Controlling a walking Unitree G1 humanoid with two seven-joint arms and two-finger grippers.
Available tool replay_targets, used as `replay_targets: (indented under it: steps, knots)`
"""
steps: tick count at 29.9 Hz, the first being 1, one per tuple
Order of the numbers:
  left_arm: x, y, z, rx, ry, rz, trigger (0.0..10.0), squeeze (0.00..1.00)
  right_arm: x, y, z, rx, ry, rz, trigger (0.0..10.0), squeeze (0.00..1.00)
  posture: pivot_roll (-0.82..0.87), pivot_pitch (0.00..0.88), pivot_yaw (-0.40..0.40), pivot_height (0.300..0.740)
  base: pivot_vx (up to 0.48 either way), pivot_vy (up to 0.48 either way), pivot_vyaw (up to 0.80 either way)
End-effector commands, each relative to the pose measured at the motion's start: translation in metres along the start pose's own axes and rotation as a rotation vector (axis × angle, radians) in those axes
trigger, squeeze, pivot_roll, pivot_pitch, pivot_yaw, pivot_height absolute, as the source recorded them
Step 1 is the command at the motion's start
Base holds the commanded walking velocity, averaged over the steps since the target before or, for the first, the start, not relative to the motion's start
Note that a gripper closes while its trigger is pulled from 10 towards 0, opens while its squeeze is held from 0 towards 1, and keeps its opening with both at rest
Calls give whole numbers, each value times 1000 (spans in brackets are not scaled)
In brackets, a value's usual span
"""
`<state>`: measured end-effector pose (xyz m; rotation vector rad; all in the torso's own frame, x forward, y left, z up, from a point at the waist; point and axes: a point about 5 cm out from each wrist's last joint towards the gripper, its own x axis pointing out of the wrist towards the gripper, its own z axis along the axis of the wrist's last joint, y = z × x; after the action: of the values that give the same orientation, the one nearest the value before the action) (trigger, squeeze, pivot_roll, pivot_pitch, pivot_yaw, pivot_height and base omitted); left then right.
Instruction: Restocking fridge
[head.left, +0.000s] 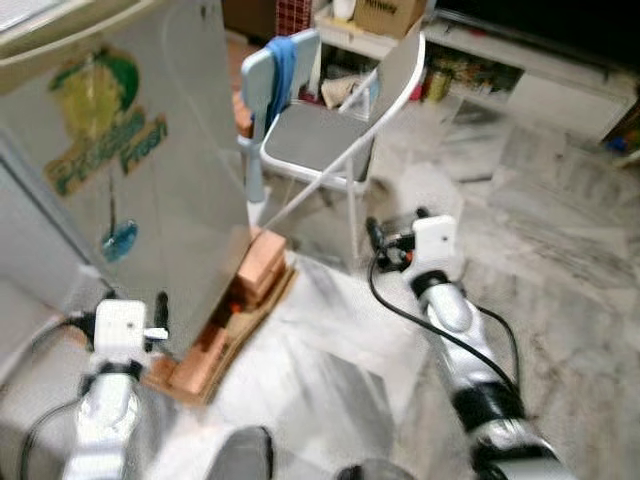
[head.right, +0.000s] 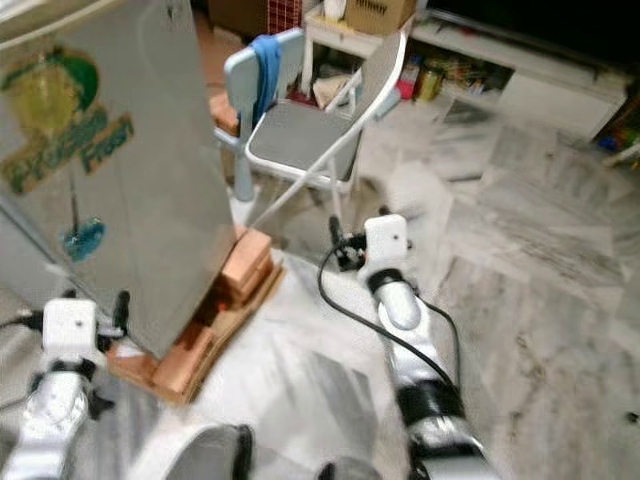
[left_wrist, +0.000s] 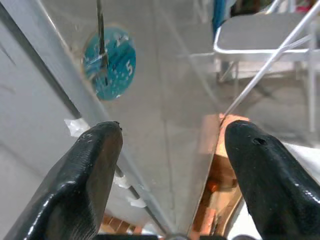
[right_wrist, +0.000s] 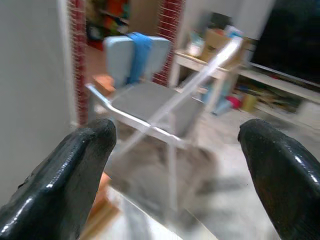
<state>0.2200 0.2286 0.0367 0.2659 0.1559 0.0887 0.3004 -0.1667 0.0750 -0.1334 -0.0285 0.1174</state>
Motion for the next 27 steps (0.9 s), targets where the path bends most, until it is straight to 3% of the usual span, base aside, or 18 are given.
replay_targets:
  steps: [1, 5, 10, 15, 27]
  knots:
    - [3, 6, 5, 15, -15, -7, 10000, 0, 0, -4, 7, -10, -38, -32, 10000, 0, 97, 50, 23, 740, 0, 0, 0]
    - [14, -7, 13, 9, -33, -74, 10000, 0, -17, -12, -2, -43, 2, -98, 10000, 0, 66, 46, 50, 740, 0, 0, 0]
    - [10, -15, 13, -10, -30, -86, 10000, 0, -27, -8, -2, -31, -18, -64, 10000, 0, 66, 48, 37, 740, 0, 0, 0]
    - [3, -16, 9, -39, -9, -68, 10000, 0, -24, -1, -1, -19, -23, -7, 10000, 0, 91, 57, 6, 740, 0, 49, 0]
    - [-7, -15, 2, -37, 25, -59, 10000, 0, -15, 10, 6, -31, -22, 51, 10000, 0, 109, 63, -19, 740, 0, 467, 0]
